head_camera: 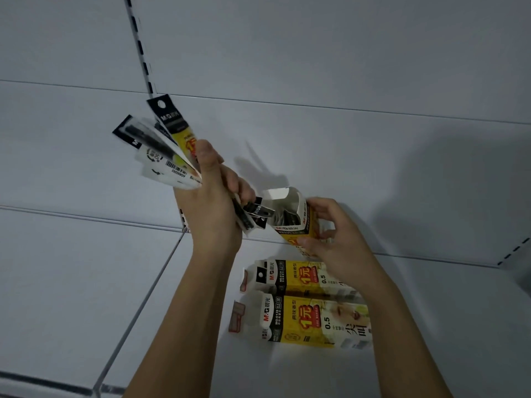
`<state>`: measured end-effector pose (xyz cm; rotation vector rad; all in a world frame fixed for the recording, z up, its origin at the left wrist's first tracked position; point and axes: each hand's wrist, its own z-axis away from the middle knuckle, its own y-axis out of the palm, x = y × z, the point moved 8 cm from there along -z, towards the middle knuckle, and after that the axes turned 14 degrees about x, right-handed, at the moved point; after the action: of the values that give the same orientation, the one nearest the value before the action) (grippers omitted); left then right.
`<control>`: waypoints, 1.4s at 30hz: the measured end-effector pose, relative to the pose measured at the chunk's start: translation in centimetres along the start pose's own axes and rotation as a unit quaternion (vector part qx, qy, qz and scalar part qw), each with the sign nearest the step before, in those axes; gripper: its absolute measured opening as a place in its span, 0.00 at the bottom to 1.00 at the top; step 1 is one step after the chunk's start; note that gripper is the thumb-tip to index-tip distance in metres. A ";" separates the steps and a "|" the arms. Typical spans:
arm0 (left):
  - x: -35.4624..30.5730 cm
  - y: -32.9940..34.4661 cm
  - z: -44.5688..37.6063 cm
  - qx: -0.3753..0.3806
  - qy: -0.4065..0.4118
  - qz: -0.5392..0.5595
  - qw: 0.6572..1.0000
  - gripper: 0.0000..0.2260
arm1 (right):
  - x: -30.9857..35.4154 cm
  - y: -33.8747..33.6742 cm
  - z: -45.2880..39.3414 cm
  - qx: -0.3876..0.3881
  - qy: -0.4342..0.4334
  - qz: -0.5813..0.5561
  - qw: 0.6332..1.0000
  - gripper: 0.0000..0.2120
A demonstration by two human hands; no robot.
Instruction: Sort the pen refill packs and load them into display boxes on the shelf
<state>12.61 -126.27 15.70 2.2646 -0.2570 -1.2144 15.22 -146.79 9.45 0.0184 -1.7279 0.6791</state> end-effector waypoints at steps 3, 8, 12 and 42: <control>-0.3 0.3 0.0 0.011 -0.011 0.008 1.000 0.17 | 0.0 -0.1 -0.1 0.002 -0.010 -0.002 1.000 0.28; 0.3 1.6 -0.2 0.113 -0.054 0.075 0.989 0.15 | -0.2 0.2 -0.5 0.017 0.005 0.008 1.000 0.29; 1.2 2.1 0.5 0.094 -0.090 0.069 0.989 0.14 | -0.1 0.3 -0.6 0.016 0.008 0.002 1.000 0.29; 1.3 0.5 1.9 -0.054 -0.007 -0.209 0.976 0.08 | 0.7 2.2 -1.6 0.028 0.003 0.024 0.999 0.27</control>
<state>11.80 -127.91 14.19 2.2816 0.2921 -1.4097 15.64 -144.02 9.31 0.0147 -1.7081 0.7619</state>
